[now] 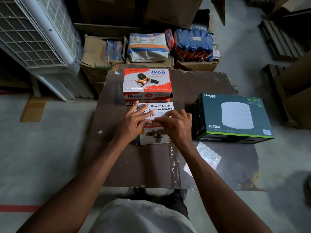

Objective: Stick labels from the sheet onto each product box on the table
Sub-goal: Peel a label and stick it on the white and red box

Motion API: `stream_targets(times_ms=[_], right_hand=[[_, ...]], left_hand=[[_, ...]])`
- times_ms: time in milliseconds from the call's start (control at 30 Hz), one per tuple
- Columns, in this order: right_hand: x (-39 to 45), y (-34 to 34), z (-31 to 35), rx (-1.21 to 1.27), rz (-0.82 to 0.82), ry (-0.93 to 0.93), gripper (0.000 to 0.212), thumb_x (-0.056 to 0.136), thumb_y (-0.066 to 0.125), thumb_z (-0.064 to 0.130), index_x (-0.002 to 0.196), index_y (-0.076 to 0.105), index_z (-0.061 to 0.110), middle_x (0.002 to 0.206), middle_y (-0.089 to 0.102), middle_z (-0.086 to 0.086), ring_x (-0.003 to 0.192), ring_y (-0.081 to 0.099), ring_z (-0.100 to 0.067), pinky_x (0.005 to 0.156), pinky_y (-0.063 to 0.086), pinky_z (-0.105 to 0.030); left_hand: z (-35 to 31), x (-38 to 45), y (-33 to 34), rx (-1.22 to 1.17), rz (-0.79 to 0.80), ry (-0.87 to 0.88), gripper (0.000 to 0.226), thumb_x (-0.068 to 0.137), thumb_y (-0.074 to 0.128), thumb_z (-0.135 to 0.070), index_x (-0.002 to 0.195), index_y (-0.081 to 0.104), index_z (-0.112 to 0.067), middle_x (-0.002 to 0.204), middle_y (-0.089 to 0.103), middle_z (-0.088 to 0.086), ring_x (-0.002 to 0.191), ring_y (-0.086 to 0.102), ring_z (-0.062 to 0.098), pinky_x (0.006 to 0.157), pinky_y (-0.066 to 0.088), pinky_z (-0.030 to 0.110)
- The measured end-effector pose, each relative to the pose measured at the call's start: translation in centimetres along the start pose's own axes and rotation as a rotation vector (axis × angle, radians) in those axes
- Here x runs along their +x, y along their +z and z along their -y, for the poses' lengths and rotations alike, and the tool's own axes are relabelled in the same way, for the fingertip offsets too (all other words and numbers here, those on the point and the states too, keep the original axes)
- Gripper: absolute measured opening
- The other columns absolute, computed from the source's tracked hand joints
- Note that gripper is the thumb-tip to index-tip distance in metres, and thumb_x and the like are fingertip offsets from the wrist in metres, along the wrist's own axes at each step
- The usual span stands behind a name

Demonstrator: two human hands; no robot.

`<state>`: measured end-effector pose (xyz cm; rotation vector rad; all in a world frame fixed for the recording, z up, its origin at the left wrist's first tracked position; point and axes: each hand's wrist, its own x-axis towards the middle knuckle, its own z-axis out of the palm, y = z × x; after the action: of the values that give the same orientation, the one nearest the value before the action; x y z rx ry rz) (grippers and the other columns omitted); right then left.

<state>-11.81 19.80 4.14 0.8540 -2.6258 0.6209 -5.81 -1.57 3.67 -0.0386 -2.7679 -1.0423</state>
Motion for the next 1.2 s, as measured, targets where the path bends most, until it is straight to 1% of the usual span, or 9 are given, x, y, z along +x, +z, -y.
stream_targets(times_ms=[167, 267, 333, 600, 767, 900, 1000, 1100, 1200], right_hand=[[0.7, -0.6, 0.0, 0.118, 0.079, 0.154, 0.029, 0.089, 0.076, 0.042, 0.117, 0.072, 0.039, 0.117, 0.066, 0.012, 0.101, 0.046, -0.014, 0.085, 0.042, -0.044], [1.3, -0.6, 0.2, 0.162, 0.231, 0.087, 0.057, 0.093, 0.069, 0.046, 0.147, 0.054, 0.036, 0.152, 0.051, 0.002, 0.142, 0.040, -0.028, 0.108, 0.037, -0.049], [1.0, 0.1, 0.7, 0.132, 0.319, 0.017, 0.067, 0.096, 0.067, 0.040, 0.157, 0.039, 0.034, 0.164, 0.038, -0.001, 0.156, 0.021, -0.038, 0.116, 0.033, -0.059], [-0.3, 0.4, 0.6, 0.101, 0.243, 0.008, 0.073, 0.092, 0.075, 0.022, 0.156, 0.041, 0.034, 0.165, 0.037, 0.010, 0.158, 0.020, -0.031, 0.086, 0.061, -0.054], [-0.4, 0.4, 0.7, 0.090, 0.234, 0.020, 0.064, 0.097, 0.068, 0.029, 0.155, 0.042, 0.035, 0.165, 0.036, 0.010, 0.157, 0.021, -0.031, 0.089, 0.059, -0.055], [0.7, -0.4, 1.0, -0.002, 0.374, 0.005, 0.094, 0.089, 0.076, 0.045, 0.162, 0.018, 0.041, 0.168, 0.029, 0.002, 0.156, 0.021, -0.037, 0.107, 0.049, -0.060], [1.4, 0.2, 1.5, -0.115, 0.470, -0.011, 0.104, 0.086, 0.077, 0.053, 0.163, 0.008, 0.043, 0.173, 0.005, -0.010, 0.156, 0.004, -0.047, 0.113, 0.037, -0.063], [2.1, 0.5, 1.7, -0.147, 0.529, 0.007, 0.105, 0.086, 0.076, 0.052, 0.163, 0.005, 0.042, 0.172, -0.002, -0.014, 0.156, -0.004, -0.049, 0.115, 0.033, -0.063], [3.0, 0.1, 1.5, -0.135, 0.546, 0.020, 0.101, 0.087, 0.074, 0.054, 0.163, 0.008, 0.041, 0.171, 0.003, -0.012, 0.156, -0.002, -0.048, 0.111, 0.038, -0.065]], left_hand=[[0.1, 0.1, 0.1, -0.018, -0.025, -0.005, 0.051, 0.095, 0.068, -0.015, 0.140, 0.055, -0.037, 0.153, 0.043, -0.008, 0.153, 0.019, 0.024, 0.112, 0.040, 0.052], [0.1, 0.0, 0.5, -0.021, -0.050, 0.015, 0.047, 0.096, 0.067, -0.018, 0.139, 0.057, -0.036, 0.153, 0.043, -0.008, 0.153, 0.018, 0.024, 0.112, 0.036, 0.044], [0.3, -0.1, 0.8, -0.012, -0.061, 0.017, 0.046, 0.096, 0.067, -0.018, 0.139, 0.058, -0.031, 0.154, 0.043, -0.005, 0.153, 0.018, 0.027, 0.114, 0.038, 0.053], [1.3, -1.2, 2.1, -0.067, -0.104, 0.033, 0.050, 0.094, 0.067, -0.027, 0.143, 0.058, -0.031, 0.167, 0.024, 0.003, 0.156, 0.013, 0.030, 0.118, 0.036, 0.053], [0.7, -1.7, 1.8, -0.216, -0.134, -0.097, 0.072, 0.089, 0.074, -0.017, 0.153, 0.043, -0.030, 0.168, 0.017, 0.000, 0.142, 0.027, -0.013, 0.092, 0.055, 0.017], [0.9, -1.4, 1.8, -0.276, -0.153, -0.129, 0.083, 0.088, 0.076, -0.020, 0.157, 0.030, -0.031, 0.170, 0.011, 0.002, 0.146, 0.026, -0.008, 0.094, 0.046, 0.006], [1.0, -1.2, 2.0, -0.345, -0.201, -0.188, 0.098, 0.085, 0.077, -0.029, 0.160, 0.015, -0.032, 0.167, 0.019, 0.005, 0.150, 0.029, 0.010, 0.105, 0.047, 0.017], [1.8, -1.1, 2.7, -0.386, -0.222, -0.281, 0.110, 0.082, 0.083, -0.029, 0.158, 0.006, -0.042, 0.164, 0.028, -0.002, 0.145, 0.030, -0.004, 0.106, 0.041, 0.016], [3.1, -2.6, 4.6, -0.479, -0.106, -0.458, 0.089, 0.083, 0.083, -0.030, 0.151, 0.026, -0.041, 0.148, 0.048, -0.009, 0.131, 0.051, 0.003, 0.096, 0.052, 0.023]])
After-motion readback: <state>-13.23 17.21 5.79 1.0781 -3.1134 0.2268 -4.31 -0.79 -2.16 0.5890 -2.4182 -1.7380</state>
